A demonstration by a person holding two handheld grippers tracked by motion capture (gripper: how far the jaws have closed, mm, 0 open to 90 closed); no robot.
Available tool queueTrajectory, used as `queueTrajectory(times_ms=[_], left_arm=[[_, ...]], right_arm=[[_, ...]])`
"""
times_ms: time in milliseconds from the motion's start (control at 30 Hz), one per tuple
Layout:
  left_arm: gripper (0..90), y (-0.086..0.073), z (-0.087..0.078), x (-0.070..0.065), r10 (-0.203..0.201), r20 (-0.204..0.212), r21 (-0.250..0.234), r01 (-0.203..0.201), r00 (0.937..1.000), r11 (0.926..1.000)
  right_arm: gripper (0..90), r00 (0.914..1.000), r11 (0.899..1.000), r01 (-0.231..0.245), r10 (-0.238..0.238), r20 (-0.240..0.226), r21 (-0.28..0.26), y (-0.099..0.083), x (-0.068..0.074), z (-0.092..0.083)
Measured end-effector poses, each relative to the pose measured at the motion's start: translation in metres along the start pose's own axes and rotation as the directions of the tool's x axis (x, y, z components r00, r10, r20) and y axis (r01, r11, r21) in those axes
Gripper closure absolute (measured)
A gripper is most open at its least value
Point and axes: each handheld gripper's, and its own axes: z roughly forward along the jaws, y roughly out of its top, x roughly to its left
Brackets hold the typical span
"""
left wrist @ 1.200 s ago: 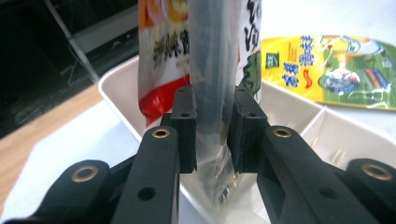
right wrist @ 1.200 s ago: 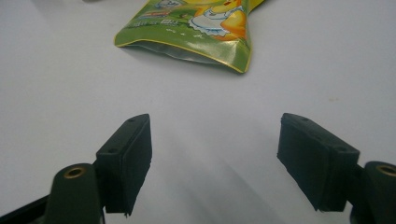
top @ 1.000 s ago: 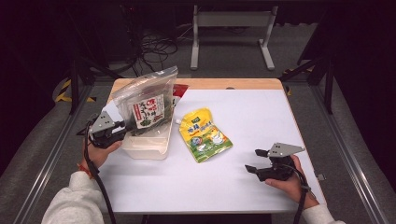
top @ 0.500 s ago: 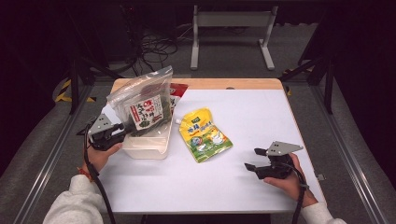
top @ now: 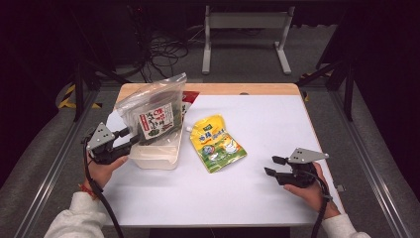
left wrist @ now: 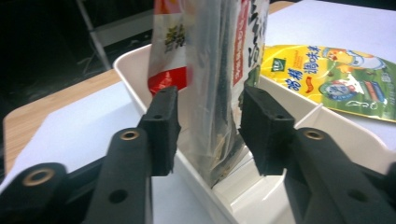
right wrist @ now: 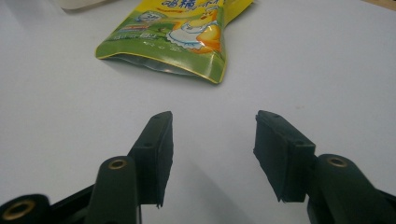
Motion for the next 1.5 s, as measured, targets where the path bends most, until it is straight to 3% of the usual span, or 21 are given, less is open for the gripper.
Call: queueTrajectory(times_ms=[200,267,433,633,733,800,1000,1033,1133,1200,1267,1300,1433,1500], left_arm=[[43.5,0.0,-0.015,-0.006,-0.004,-0.026,-0.012,0.003,0.9996,0.9999],[38.4,-0.002,-0.024,-0.01,-0.016,-0.014,-0.028,0.016,0.9998,0.9995],[31.9,-0.006,-0.034,-0.023,-0.006,-0.027,-0.014,0.005,0.9996,0.9999],[22.8,-0.017,-0.053,-0.049,-0.01,0.012,0.005,0.01,0.9999,0.9999],[19.5,-0.025,-0.058,-0.059,-0.022,0.056,0.01,0.021,0.9982,0.9997],[17.8,-0.031,-0.056,-0.063,-0.023,0.081,0.034,0.02,0.9964,0.9992],[16.6,-0.041,-0.048,-0.071,-0.036,0.103,0.088,0.027,0.994,0.9957],[16.6,-0.044,-0.044,-0.077,-0.021,0.117,0.114,0.007,0.9929,0.9935],[16.6,-0.047,-0.039,-0.083,-0.011,0.141,0.137,-0.008,0.99,0.9905],[16.3,-0.051,-0.03,-0.092,0.031,0.16,0.181,-0.061,0.9866,0.9816],[15.9,-0.052,-0.027,-0.095,0.037,0.174,0.194,-0.071,0.9841,0.9784],[15.9,-0.053,-0.024,-0.098,0.053,0.181,0.207,-0.091,0.9821,0.9742],[15.9,-0.054,-0.018,-0.102,0.055,0.211,0.214,-0.101,0.9759,0.9715],[15.9,-0.054,-0.018,-0.103,0.053,0.21,0.221,-0.1,0.9763,0.97]], right_arm=[[53.6,0.9999,1.0,0.014,-0.014,-0.009,0.001,0.002,-0.001,0.001],[53.3,1.0,1.0,0.009,-0.009,-0.004,0.003,0.002,-0.001,0.002],[57.6,0.9997,1.0,-0.022,0.022,-0.012,-0.008,0.006,-0.006,0.004],[62.7,0.9997,1.0,-0.012,0.012,-0.02,0.006,0.023,-0.007,0.023],[62.5,0.9997,1.0,-0.007,0.008,-0.022,0.011,0.029,-0.008,0.033],[62.3,0.9993,1.0,-0.018,0.018,-0.032,0.006,0.033,-0.011,0.041],[60.8,0.9984,0.999,-0.03,0.032,-0.048,0.03,0.042,-0.017,0.065],[59.4,0.9979,0.998,-0.031,0.034,-0.055,0.049,0.045,-0.018,0.077],[55.4,0.9978,0.997,-0.035,0.039,-0.054,0.064,0.049,-0.018,0.091],[53.3,0.9967,0.997,-0.048,0.052,-0.063,0.066,0.051,-0.02,0.098],[51.1,0.9958,0.996,-0.058,0.063,-0.066,0.071,0.052,-0.021,0.102],[46.5,0.9904,0.993,-0.091,0.098,-0.098,0.076,0.054,-0.023,0.11],[40.0,0.9882,0.991,-0.11,0.118,-0.098,0.079,0.062,-0.026,0.117],[37.7,0.9841,0.988,-0.129,0.139,-0.111,0.088,0.063,-0.028,0.12]])
